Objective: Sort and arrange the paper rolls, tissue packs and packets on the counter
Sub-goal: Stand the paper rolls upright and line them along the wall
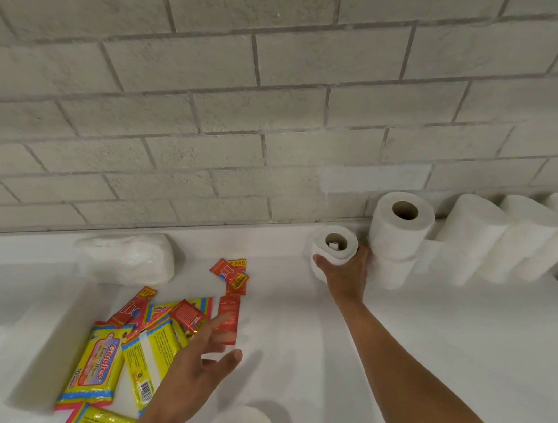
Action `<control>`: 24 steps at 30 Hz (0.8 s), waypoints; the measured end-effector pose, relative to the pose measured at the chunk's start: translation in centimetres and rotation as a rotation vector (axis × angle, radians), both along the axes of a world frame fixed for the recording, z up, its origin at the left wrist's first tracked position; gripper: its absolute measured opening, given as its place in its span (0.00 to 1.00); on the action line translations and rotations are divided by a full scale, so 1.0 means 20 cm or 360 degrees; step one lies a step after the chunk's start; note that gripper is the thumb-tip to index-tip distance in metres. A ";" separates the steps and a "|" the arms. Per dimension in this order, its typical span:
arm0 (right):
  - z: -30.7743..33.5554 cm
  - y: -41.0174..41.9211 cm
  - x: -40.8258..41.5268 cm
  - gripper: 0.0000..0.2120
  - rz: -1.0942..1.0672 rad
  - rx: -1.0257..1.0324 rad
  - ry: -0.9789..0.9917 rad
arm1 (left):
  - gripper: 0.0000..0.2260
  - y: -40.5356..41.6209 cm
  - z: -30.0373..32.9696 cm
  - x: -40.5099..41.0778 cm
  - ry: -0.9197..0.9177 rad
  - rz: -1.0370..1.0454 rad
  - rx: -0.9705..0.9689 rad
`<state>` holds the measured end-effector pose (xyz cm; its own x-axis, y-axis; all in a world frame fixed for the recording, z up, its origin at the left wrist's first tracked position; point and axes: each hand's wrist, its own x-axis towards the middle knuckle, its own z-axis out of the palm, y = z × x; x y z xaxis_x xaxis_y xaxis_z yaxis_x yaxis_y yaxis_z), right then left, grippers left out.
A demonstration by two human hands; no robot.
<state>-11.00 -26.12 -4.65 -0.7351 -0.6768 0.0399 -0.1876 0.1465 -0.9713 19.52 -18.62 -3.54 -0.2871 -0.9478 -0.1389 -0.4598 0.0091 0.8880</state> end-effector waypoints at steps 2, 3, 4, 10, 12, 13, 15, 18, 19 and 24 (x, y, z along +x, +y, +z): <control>-0.02 0.00 0.00 0.36 0.0001 0.0025 0.0021 | 0.27 0.01 -0.02 0.02 -0.0006 -0.0005 -0.0005; -0.03 0.00 0.00 0.36 0.0010 0.0032 0.0019 | 0.26 0.02 -0.03 0.03 -0.0007 -0.0001 -0.0004; -0.04 0.00 0.00 0.36 0.0021 0.0036 0.0009 | 0.26 0.02 -0.03 0.03 -0.0009 0.0010 0.0001; -0.09 0.00 -0.04 0.45 0.0159 0.0029 -0.0025 | 0.24 0.04 0.01 0.02 -0.0049 0.0030 0.0036; -0.11 0.04 -0.05 0.52 0.0201 0.0068 -0.0067 | 0.22 0.05 0.03 0.01 -0.0029 0.0047 0.0047; -0.12 0.07 -0.06 0.55 0.0225 0.0088 -0.0073 | 0.22 0.06 0.04 0.00 -0.0016 0.0047 0.0046; -0.15 0.13 -0.06 0.56 0.0269 0.0146 -0.0067 | 0.20 0.09 0.06 -0.01 0.0004 0.0046 0.0042; -0.18 0.26 -0.04 0.50 0.0321 0.0172 -0.0058 | 0.19 0.15 0.09 -0.02 0.0052 0.0040 0.0036; -0.19 0.31 -0.03 0.47 0.0344 0.0169 -0.0030 | 0.20 0.17 0.09 -0.03 0.0063 0.0034 0.0043; -0.21 0.54 0.00 0.37 0.0392 0.0147 -0.0028 | 0.19 0.28 0.09 -0.04 0.0072 -0.0033 0.0047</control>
